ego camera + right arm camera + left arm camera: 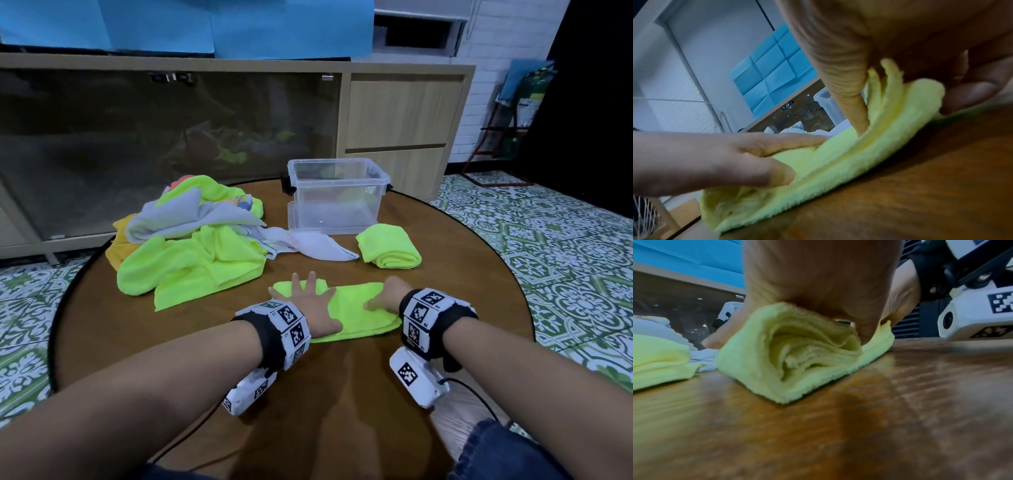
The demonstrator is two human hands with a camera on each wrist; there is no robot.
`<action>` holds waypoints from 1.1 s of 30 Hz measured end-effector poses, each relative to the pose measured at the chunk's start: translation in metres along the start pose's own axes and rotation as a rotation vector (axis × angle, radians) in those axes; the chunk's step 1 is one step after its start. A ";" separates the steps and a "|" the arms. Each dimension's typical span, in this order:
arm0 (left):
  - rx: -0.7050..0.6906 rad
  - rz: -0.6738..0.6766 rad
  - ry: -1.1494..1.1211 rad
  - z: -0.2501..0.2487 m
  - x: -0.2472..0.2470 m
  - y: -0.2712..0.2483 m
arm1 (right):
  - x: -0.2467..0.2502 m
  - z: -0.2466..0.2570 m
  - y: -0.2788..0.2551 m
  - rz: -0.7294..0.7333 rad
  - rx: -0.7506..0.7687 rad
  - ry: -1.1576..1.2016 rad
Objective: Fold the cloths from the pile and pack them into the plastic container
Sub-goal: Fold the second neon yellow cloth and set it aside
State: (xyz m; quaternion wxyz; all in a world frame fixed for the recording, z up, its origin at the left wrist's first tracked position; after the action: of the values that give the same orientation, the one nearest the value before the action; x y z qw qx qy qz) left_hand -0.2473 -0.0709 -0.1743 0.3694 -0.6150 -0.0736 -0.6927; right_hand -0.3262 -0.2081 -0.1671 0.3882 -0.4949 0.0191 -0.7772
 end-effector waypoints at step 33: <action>-0.031 0.002 -0.406 0.064 -0.022 -0.008 | -0.049 0.071 -0.021 0.244 0.184 0.494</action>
State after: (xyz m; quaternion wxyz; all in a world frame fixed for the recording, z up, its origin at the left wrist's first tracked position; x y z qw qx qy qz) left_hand -0.2014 -0.0207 -0.1763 0.3383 -0.7476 -0.1353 -0.5552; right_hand -0.2729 -0.1381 -0.1590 0.5056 -0.2473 0.1019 -0.8202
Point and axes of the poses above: each hand's wrist, its own y-axis towards the middle knuckle, its own x-axis out of the back of the hand, z = x × y, the point moved 3 cm from there along y, towards the middle knuckle, and after that the axes turned 15 degrees about y, right-handed, at the moved point
